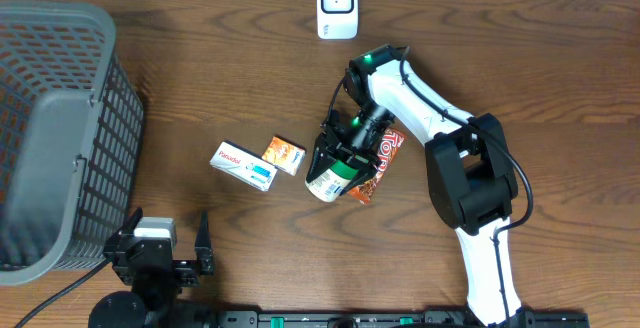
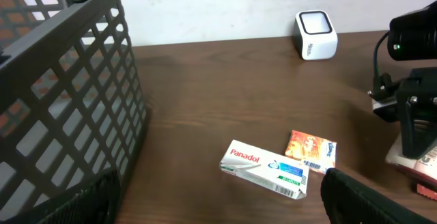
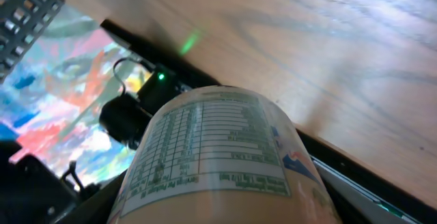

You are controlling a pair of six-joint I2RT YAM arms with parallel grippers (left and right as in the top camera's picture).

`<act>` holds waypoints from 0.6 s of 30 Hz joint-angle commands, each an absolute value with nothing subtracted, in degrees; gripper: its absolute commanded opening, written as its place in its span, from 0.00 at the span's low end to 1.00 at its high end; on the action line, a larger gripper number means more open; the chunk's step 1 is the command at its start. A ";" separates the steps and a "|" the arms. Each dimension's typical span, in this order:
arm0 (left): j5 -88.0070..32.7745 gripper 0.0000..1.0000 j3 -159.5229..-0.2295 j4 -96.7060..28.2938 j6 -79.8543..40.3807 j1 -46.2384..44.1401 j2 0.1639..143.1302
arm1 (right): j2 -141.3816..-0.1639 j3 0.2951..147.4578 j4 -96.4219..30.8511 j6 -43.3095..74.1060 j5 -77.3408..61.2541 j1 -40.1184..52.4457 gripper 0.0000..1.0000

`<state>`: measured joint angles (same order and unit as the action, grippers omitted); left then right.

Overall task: Scan the item barcode
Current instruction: 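Tilt the jar label-side up and carry it toward the scanner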

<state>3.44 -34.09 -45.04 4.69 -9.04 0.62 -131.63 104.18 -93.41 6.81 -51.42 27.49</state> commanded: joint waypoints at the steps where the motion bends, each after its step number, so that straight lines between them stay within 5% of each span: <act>1: 3.18 0.93 -33.98 -44.99 4.58 -8.80 0.23 | -131.81 105.38 -94.61 2.48 -55.20 26.87 0.55; 18: 3.18 0.93 -33.98 -44.99 4.58 -8.80 0.23 | -131.57 105.38 -97.51 -3.53 -60.34 26.98 0.55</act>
